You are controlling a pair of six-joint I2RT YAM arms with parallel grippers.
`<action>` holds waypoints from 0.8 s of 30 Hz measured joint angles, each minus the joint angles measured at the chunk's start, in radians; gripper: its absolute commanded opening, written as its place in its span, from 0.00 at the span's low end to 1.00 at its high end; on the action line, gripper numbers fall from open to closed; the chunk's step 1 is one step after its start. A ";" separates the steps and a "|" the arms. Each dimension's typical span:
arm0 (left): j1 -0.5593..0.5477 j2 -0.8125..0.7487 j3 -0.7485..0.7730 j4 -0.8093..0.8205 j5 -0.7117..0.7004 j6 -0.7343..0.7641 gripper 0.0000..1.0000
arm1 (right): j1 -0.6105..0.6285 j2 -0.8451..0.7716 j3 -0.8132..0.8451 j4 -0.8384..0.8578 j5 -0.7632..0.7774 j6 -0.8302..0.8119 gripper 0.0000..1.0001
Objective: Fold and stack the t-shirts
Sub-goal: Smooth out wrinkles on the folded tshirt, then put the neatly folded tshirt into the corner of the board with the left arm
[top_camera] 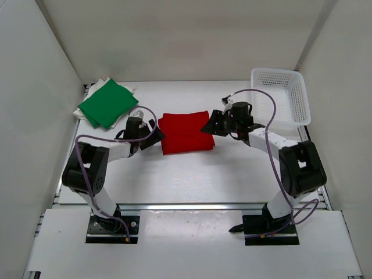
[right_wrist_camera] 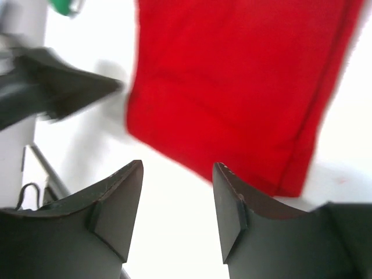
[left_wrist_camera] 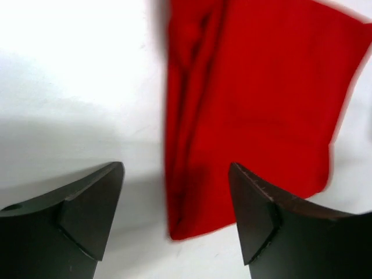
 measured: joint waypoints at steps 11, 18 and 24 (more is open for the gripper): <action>-0.029 0.285 0.208 0.093 0.087 -0.039 0.31 | 0.021 -0.269 -0.188 0.082 0.007 0.052 0.51; -0.109 0.428 0.501 -0.079 0.061 -0.014 0.00 | -0.011 -0.399 -0.343 0.101 0.012 0.072 0.50; -0.122 0.478 0.905 -0.317 0.071 0.050 0.00 | -0.061 -0.451 -0.454 0.126 0.014 0.097 0.50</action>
